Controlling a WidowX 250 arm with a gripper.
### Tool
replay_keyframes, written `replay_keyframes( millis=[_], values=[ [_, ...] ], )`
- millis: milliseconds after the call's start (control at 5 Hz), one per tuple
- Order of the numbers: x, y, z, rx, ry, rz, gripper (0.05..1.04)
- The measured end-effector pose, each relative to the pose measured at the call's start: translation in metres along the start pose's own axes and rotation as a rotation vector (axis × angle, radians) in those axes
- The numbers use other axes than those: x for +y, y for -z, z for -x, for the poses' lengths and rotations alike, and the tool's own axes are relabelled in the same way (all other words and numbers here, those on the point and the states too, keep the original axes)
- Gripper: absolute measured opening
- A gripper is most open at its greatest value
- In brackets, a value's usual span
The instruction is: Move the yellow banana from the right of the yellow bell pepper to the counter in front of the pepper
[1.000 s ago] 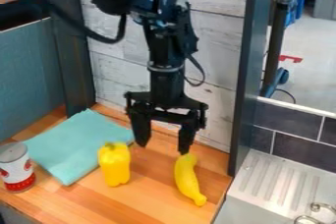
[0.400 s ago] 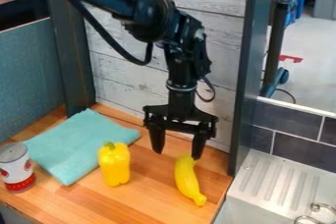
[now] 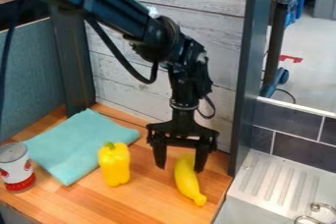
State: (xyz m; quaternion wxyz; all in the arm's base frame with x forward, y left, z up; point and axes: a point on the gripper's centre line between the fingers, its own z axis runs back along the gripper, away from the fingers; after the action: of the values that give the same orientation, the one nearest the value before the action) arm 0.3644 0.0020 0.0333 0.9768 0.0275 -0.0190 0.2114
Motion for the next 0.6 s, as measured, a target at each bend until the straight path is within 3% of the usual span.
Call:
replay_keyframes(
  millis=[200,400,600],
  values=[
    [-0.002,0.012,-0.003,-0.007,-0.049,0.004,1.001],
    [0.005,0.023,0.001,-0.023,-0.099,-0.028,0.961],
    [0.004,0.027,0.005,-0.020,-0.096,-0.012,0.683]
  ],
)
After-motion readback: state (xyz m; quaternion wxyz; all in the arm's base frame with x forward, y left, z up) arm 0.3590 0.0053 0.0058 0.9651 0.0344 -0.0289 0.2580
